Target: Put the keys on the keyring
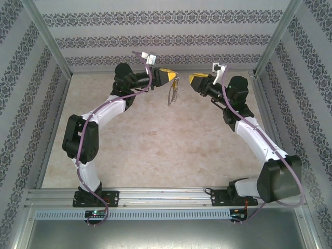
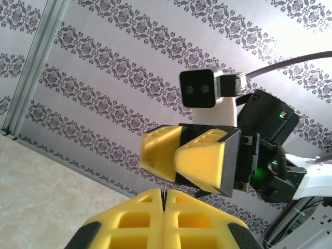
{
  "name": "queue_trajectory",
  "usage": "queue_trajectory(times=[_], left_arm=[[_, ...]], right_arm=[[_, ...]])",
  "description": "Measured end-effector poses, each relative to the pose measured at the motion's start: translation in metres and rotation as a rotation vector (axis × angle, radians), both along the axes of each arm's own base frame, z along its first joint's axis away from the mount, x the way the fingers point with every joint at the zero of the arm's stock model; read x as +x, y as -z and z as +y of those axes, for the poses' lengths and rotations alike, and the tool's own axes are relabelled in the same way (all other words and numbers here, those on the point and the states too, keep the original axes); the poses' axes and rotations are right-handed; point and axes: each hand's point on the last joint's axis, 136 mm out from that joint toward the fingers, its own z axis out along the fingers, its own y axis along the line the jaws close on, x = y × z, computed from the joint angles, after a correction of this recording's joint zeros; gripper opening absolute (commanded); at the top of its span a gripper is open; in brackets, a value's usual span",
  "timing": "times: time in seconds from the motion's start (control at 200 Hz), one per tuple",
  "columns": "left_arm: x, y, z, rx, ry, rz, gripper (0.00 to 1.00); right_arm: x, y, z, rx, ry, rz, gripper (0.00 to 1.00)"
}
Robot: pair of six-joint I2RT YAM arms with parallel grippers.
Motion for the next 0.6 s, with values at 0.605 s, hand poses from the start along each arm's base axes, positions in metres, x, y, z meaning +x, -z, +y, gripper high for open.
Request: queue_trajectory(times=[0.605], left_arm=[[-0.002, -0.001, 0.0, -0.002, 0.009, 0.002, 0.0]], right_arm=[[0.005, -0.013, 0.033, 0.202, -0.208, -0.017, 0.31]])
